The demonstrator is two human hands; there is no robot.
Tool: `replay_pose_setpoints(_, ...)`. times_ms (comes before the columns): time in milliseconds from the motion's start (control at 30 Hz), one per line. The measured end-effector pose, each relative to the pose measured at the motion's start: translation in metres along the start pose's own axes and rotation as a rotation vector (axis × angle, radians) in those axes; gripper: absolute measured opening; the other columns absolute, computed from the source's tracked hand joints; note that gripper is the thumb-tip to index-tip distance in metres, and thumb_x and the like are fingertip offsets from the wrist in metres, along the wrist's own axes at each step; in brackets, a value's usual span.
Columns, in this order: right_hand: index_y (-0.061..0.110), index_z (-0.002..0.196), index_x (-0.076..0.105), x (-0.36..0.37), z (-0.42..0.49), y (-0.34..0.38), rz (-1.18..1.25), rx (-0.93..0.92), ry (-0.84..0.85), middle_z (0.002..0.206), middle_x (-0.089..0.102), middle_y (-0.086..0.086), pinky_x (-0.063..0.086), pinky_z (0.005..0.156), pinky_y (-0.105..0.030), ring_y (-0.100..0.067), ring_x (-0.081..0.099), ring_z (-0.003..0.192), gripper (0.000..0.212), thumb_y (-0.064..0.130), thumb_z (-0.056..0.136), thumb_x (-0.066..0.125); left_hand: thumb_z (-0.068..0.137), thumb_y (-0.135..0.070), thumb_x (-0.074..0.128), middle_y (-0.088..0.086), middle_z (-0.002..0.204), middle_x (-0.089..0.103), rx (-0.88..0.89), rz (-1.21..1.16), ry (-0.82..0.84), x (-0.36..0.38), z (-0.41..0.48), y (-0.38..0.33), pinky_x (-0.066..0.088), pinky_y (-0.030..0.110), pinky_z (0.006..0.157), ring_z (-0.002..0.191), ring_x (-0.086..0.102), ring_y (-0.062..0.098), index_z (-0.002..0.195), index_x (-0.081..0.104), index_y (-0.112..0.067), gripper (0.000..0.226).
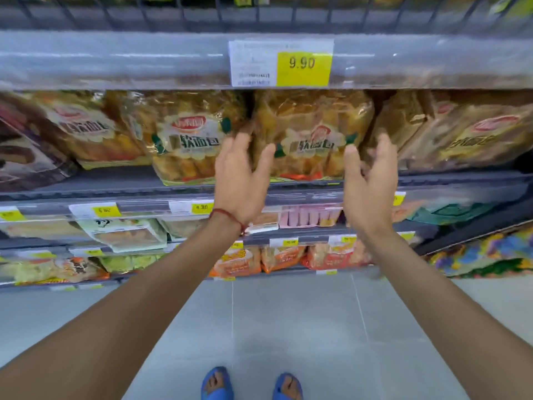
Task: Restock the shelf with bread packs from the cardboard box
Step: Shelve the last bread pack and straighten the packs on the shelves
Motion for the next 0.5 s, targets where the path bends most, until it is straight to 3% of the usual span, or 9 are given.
replay_pose_setpoints(67,0.012,0.161,0.023,0.002,0.012,-0.006,-0.004,-0.042,-0.01,0.149,0.026,0.018,0.031,0.123,-0.042,-0.006,0.029,0.146,0.069,0.045,0.106,0.046,0.098,-0.036,0.059,-0.002,0.084,0.042,-0.038,-0.034,-0.065,0.012,0.003,-0.002,0.031,0.03,0.074,0.088,0.045,0.028,0.09,0.047,-0.011,0.029)
replay_pose_setpoints(133,0.016,0.158,0.033,0.004,0.021,-0.008,0.013,-0.102,-0.026,0.155,0.04,0.013,0.037,0.118,-0.046,-0.014,0.041,0.144,0.065,0.048,0.103,0.047,0.095,-0.043,0.058,0.002,0.095,0.056,-0.044,-0.126,-0.138,0.019,0.007,0.0,0.043,0.038,0.081,0.095,0.055,0.031,0.105,0.057,-0.007,0.038)
replay_pose_setpoints(200,0.019,0.154,0.043,0.006,0.026,-0.007,0.038,-0.128,-0.046,0.143,0.059,0.003,0.047,0.108,-0.041,-0.016,0.058,0.125,0.06,0.048,0.102,0.05,0.094,-0.052,0.052,0.006,0.1,0.065,-0.031,-0.175,-0.21,0.021,0.009,0.002,0.05,0.047,0.084,0.096,0.06,0.033,0.119,0.06,-0.014,0.047)
replay_pose_setpoints(267,0.019,0.144,0.057,0.006,0.028,-0.003,0.048,-0.134,-0.074,0.112,0.072,0.005,0.049,0.085,-0.029,-0.01,0.057,0.088,0.052,0.048,0.102,0.053,0.095,-0.057,0.045,0.008,0.098,0.066,-0.024,-0.147,-0.261,0.02,0.013,0.003,0.05,0.047,0.083,0.096,0.06,0.033,0.119,0.062,-0.02,0.047)
replay_pose_setpoints(333,0.016,0.126,0.07,0.004,0.029,0.001,0.015,-0.148,-0.113,0.073,0.058,0.016,0.038,0.067,-0.024,0.001,0.042,0.064,0.043,0.048,0.101,0.056,0.095,-0.06,0.041,0.008,0.093,0.067,-0.032,-0.118,-0.289,0.02,0.018,0.004,0.05,0.044,0.079,0.094,0.061,0.033,0.115,0.063,-0.021,0.049)
replay_pose_setpoints(367,0.016,0.115,0.074,0.002,0.03,0.004,-0.013,-0.154,-0.137,0.06,0.048,0.016,0.035,0.061,-0.026,-0.002,0.038,0.055,0.039,0.048,0.1,0.057,0.094,-0.063,0.04,0.009,0.091,0.067,-0.045,-0.11,-0.298,0.019,0.02,0.006,0.05,0.045,0.077,0.092,0.061,0.034,0.11,0.064,-0.02,0.052)
replay_pose_setpoints(467,0.017,0.087,0.076,-0.003,0.034,0.01,-0.12,-0.159,-0.19,0.047,0.035,0.007,0.032,0.06,-0.039,-0.011,0.035,0.048,0.039,0.05,0.1,0.058,0.091,-0.067,0.039,0.011,0.091,0.068,-0.089,-0.051,-0.302,0.016,0.027,0.008,0.051,0.049,0.077,0.091,0.062,0.036,0.101,0.062,-0.017,0.056)
replay_pose_setpoints(500,0.017,0.072,0.068,-0.004,0.036,0.011,-0.146,-0.162,-0.19,0.046,0.035,0.006,0.031,0.061,-0.04,-0.012,0.034,0.048,0.045,0.05,0.101,0.057,0.092,-0.065,0.04,0.009,0.091,0.069,-0.091,-0.025,-0.296,0.015,0.029,0.007,0.051,0.048,0.075,0.09,0.062,0.036,0.1,0.062,-0.019,0.052)
Point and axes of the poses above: each hand's wrist, its own z-axis towards the middle knuckle, its own x-axis out of the palm, y = z × x, the point moved 3 cm from there along z, towards the middle knuckle
